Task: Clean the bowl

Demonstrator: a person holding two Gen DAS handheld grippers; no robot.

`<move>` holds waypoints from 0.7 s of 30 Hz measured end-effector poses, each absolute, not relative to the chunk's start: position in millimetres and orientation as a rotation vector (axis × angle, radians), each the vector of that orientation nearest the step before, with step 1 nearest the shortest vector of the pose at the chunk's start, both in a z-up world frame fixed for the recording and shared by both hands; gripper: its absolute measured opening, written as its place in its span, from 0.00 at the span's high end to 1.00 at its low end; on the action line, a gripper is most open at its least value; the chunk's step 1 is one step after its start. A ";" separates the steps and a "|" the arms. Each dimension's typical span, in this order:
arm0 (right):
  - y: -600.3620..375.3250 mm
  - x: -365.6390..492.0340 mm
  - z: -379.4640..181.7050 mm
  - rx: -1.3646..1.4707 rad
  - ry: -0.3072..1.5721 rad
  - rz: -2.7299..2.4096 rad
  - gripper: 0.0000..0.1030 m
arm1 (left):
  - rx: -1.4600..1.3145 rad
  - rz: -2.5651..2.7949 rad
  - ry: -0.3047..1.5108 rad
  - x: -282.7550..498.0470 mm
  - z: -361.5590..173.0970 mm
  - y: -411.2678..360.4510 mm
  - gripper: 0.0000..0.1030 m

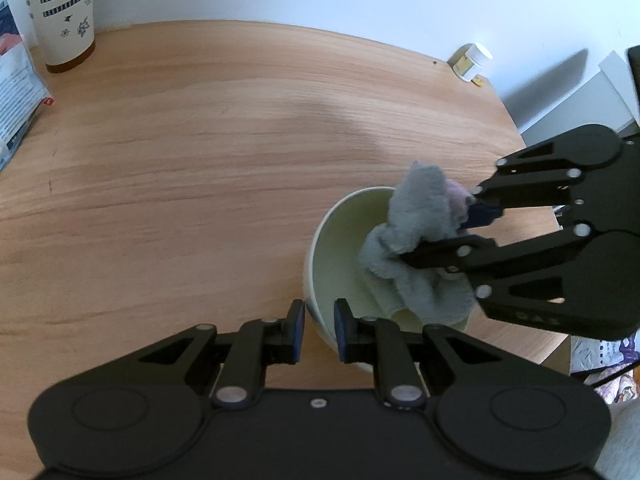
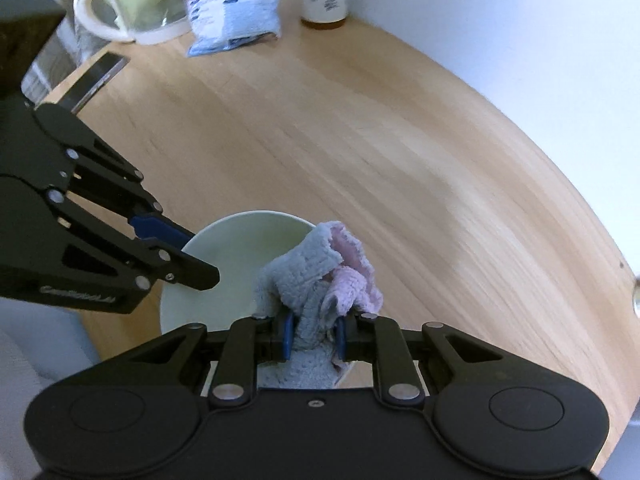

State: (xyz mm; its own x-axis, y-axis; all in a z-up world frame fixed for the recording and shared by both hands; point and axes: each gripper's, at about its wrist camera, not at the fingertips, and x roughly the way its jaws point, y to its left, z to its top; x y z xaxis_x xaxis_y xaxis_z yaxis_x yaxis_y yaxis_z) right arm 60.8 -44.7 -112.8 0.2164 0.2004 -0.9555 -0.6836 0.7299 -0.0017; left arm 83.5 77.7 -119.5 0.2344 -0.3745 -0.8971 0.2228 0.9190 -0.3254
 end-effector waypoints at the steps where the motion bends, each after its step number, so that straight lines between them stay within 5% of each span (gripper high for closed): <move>1: -45.5 59.3 -111.2 -0.482 1.202 0.641 0.80 | -0.138 -0.414 1.271 83.5 -119.5 77.5 0.86; 21: -33.8 71.4 -146.4 -0.424 1.269 0.694 0.78 | -0.164 -0.424 1.280 81.9 -119.0 86.1 0.85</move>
State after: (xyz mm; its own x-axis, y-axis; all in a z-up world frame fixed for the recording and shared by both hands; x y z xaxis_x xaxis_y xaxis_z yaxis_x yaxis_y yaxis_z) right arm 71.4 -33.8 -146.4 0.1376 0.2380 -0.9615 -0.6814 0.7272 0.0825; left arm 81.9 86.1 -119.0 0.2224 -0.3946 -0.8915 0.2156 0.9117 -0.3498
